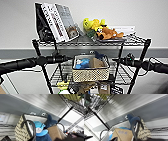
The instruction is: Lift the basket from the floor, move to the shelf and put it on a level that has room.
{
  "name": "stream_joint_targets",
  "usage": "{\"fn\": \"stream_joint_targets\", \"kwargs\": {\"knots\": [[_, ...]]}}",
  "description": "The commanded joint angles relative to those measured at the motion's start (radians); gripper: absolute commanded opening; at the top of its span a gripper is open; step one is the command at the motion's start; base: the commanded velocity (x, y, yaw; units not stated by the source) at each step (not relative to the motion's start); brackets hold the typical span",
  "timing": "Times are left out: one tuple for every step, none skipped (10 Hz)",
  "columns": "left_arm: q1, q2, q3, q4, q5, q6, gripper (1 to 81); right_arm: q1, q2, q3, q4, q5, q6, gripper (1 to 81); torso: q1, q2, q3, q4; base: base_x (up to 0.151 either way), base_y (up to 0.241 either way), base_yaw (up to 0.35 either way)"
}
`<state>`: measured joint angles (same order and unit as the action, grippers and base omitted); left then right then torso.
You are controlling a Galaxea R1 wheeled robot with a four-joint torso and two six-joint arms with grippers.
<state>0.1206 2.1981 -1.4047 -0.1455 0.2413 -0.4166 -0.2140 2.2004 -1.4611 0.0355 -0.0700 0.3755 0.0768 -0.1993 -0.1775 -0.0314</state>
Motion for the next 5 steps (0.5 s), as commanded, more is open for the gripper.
{"fn": "stream_joint_targets", "kwargs": {"knots": [[-0.052, -0.142, 0.143, 0.012, -0.046, 0.013, 81.1, 0.080, -0.129, 0.152, 0.000, 0.049, 0.003, 81.1, 0.000, 0.000, 0.000, 0.000, 0.000, 0.000, 0.000], [-0.028, -0.187, 0.190, 0.014, -0.050, 0.015, 81.1, 0.060, -0.169, 0.199, -0.003, 0.050, 0.002, 81.1, 0.000, 0.000, 0.000, 0.000, 0.000, 0.000, 0.000], [0.010, -0.234, 0.233, 0.020, -0.080, 0.015, 81.1, 0.032, -0.213, 0.248, -0.003, 0.053, 0.002, 81.1, 0.000, 0.000, 0.000, 0.000, 0.000, 0.000, 0.000], [0.044, -0.279, 0.269, 0.041, -0.109, 0.015, 81.1, -0.003, -0.265, 0.291, -0.006, 0.084, 0.002, 81.1, 0.000, 0.000, 0.000, 0.000, 0.000, 0.000, 0.000], [0.072, -0.315, 0.311, 0.047, -0.115, 0.015, 81.1, -0.038, -0.305, 0.326, -0.011, 0.114, 0.000, 81.1, 0.000, 0.000, 0.000, 0.000, 0.000, 0.000, 0.000]]}}
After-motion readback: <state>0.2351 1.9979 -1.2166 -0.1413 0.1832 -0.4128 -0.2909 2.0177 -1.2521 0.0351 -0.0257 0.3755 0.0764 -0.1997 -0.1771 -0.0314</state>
